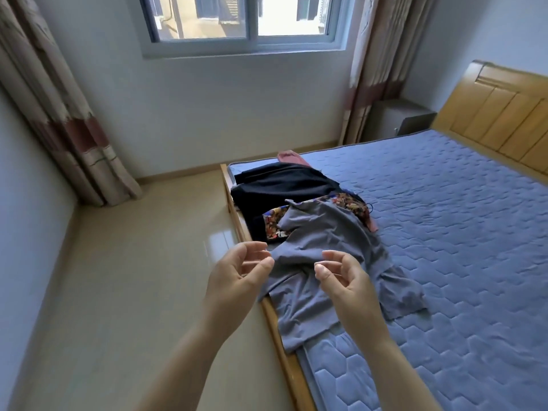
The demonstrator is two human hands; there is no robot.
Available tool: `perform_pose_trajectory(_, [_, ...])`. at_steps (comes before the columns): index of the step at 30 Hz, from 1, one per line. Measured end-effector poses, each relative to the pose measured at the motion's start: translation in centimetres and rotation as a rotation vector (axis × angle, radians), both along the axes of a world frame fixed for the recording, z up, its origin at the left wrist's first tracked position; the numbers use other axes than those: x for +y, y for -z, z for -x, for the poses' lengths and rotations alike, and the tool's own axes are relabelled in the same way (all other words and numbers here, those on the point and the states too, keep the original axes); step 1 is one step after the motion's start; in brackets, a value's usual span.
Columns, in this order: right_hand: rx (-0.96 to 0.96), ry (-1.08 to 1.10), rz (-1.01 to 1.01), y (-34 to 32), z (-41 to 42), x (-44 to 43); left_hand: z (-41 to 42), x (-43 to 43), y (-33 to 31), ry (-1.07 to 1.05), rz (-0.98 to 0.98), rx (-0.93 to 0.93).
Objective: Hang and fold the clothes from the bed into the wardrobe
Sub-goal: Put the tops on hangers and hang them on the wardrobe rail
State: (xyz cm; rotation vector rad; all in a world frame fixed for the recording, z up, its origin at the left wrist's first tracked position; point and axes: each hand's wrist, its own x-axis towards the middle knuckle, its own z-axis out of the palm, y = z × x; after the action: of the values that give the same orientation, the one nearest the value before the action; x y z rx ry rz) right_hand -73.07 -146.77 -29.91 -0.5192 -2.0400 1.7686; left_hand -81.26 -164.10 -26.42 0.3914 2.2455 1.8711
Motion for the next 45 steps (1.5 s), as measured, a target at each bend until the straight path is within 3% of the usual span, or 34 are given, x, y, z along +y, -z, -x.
perform_pose_trajectory(11, [-0.068, 0.254, 0.018, 1.4, 10.0, 5.8, 14.1, 7.4, 2.0, 0.205, -0.018, -0.069])
perform_pose_trajectory(24, [-0.161, 0.531, 0.024, 1.4, 26.0, 5.3, 34.4, 10.9, 1.6, 0.466, 0.019, -0.104])
perform_pose_trajectory(45, [-0.178, 0.807, 0.09, 4.5, 37.7, 20.2, 48.2, 28.7, 3.7, 0.699, 0.214, -0.081])
